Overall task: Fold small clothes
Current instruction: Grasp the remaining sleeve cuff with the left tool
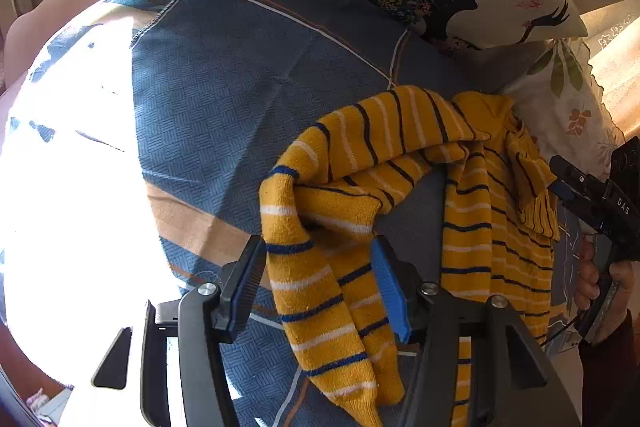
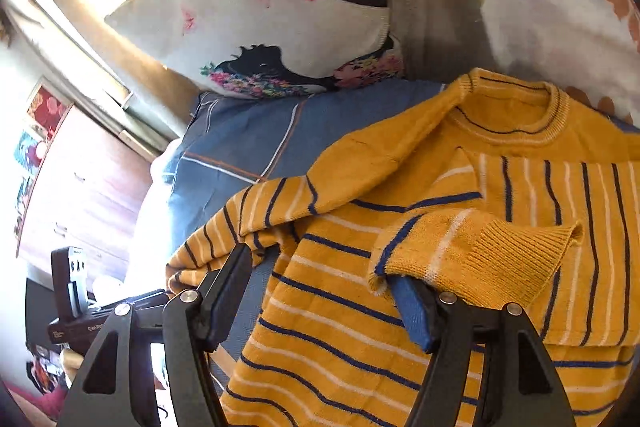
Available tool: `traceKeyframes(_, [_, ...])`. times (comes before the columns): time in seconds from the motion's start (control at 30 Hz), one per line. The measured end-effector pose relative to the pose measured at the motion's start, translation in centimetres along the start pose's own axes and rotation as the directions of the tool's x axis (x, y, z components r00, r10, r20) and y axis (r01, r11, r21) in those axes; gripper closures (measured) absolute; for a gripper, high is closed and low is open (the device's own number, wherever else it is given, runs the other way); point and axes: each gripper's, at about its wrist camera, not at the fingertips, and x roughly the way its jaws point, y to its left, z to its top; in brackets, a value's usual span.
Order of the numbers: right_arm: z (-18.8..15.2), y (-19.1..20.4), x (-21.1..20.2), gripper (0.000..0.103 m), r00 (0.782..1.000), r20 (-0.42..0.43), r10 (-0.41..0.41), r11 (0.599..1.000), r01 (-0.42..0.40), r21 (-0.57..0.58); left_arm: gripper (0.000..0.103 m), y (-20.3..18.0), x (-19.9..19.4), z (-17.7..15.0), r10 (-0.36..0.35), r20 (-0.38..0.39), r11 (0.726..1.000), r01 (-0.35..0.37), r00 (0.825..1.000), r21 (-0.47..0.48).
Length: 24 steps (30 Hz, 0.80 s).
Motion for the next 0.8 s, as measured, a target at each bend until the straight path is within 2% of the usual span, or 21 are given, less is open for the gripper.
traceKeyframes(0.07, [0.1, -0.2, 0.6, 0.030, 0.996, -0.005, -0.086, 0.996, 0.086, -0.007, 0.046, -0.5, 1.3, 0.7, 0.009, -0.018, 1.000, -0.008, 1.000, 0.030])
traceKeyframes(0.17, [0.2, 1.5, 2.4, 0.030, 0.980, 0.002, -0.198, 0.975, 0.197, -0.102, 0.045, -1.4, 3.0, 1.5, 0.062, -0.027, 0.995, -0.060, 0.998, 0.075])
traceKeyframes(0.2, [0.4, 1.8, 2.9, 0.030, 0.977, 0.002, -0.211, 0.970, 0.210, -0.125, 0.045, -1.6, 3.4, 1.8, 0.081, -0.027, 0.993, -0.078, 0.996, 0.087])
traceKeyframes(0.23, [0.3, 2.7, 3.4, 0.030, 0.978, 0.001, -0.209, 0.967, 0.206, -0.150, 0.048, -1.9, 3.6, 2.0, 0.096, -0.025, 0.991, -0.093, 0.995, 0.097])
traceKeyframes(0.27, [0.2, 3.6, 3.9, 0.030, 0.980, -0.002, -0.200, 0.965, 0.196, -0.175, 0.061, -2.0, 3.7, 2.4, 0.112, -0.024, 0.988, -0.109, 0.993, 0.105])
traceKeyframes(0.33, [-0.3, 5.5, 4.6, 0.030, 0.984, -0.012, -0.180, 0.959, 0.173, -0.227, 0.080, -1.6, 3.8, 3.4, 0.159, -0.021, 0.983, -0.156, 0.987, 0.096])
traceKeyframes(0.4, [-1.1, 7.3, 5.6, 0.030, 0.989, -0.053, -0.135, 0.956, 0.116, -0.269, 0.082, -0.1, 3.4, 5.0, 0.190, -0.003, 0.981, -0.190, 0.982, 0.033])
traceKeyframes(0.47, [-2.1, 8.7, 6.6, 0.030, 0.989, -0.097, -0.115, 0.948, 0.080, -0.308, 0.082, 1.5, 2.6, 7.0, 0.267, 0.044, 0.964, -0.266, 0.963, -0.029])
traceKeyframes(0.5, [-2.6, 9.1, 7.1, 0.030, 0.987, -0.109, -0.116, 0.943, 0.075, -0.325, 0.082, 2.5, 2.1, 7.9, 0.285, 0.064, 0.958, -0.281, 0.956, -0.066])
traceKeyframes(0.57, [-3.4, 9.5, 7.4, 0.030, 0.985, -0.130, -0.116, 0.938, 0.065, -0.342, 0.082, 4.2, 0.9, 9.5, 0.280, 0.091, 0.955, -0.268, 0.956, -0.129])
traceKeyframes(0.63, [-3.5, 9.1, 6.8, 0.030, 0.986, -0.129, -0.109, 0.946, 0.063, -0.319, 0.080, 4.9, -0.2, 10.3, 0.254, 0.120, 0.960, -0.235, 0.960, -0.151])
traceKeyframes(0.73, [-2.5, 7.0, 5.3, 0.030, 0.991, -0.099, -0.085, 0.975, 0.062, -0.213, 0.073, 5.5, -1.7, 11.0, 0.220, 0.155, 0.971, -0.201, 0.963, -0.131])
traceKeyframes(0.8, [-1.6, 5.7, 4.5, 0.030, 0.993, -0.067, -0.102, 0.984, 0.090, -0.155, 0.073, 5.5, -2.0, 11.0, 0.195, 0.160, 0.976, -0.177, 0.968, -0.124])
